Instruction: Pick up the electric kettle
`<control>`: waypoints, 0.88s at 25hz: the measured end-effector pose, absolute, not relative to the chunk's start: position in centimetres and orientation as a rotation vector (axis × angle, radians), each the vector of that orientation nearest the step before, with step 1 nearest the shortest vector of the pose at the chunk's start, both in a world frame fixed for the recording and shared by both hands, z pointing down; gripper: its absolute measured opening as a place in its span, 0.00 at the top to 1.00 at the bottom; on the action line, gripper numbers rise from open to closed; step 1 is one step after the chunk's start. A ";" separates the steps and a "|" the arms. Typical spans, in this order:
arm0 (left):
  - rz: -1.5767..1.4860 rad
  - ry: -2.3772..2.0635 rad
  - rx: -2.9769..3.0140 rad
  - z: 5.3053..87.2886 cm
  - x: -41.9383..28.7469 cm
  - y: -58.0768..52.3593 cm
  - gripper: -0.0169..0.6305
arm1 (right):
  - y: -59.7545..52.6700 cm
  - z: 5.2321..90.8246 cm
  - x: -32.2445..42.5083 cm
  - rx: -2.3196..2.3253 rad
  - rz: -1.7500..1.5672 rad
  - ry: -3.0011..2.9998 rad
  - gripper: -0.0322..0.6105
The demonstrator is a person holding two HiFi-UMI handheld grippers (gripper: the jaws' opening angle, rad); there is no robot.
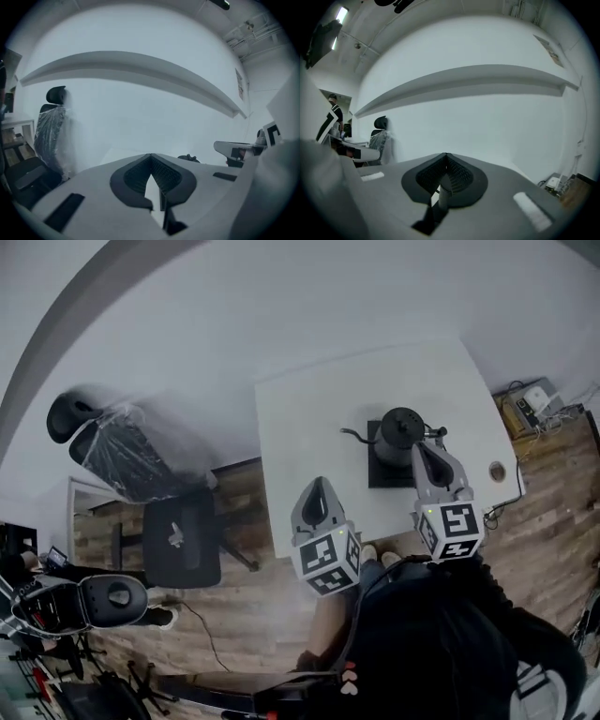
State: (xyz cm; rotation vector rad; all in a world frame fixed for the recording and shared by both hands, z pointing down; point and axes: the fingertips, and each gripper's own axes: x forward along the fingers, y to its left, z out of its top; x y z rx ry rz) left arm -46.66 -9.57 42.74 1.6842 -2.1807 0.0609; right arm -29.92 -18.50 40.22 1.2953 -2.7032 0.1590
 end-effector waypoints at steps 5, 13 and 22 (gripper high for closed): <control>0.105 -2.039 1.831 43.3 -44.2 -13.6 0.97 | -20.1 40.8 -25.8 1.497 0.177 -2.573 0.95; 0.135 -1.904 1.947 44.2 -40.9 -17.9 0.97 | -21.5 41.9 -20.7 1.671 0.184 -2.429 0.95; 0.180 -1.884 1.979 44.7 -38.9 -19.9 0.97 | -22.9 42.9 -19.4 1.671 0.183 -2.409 0.95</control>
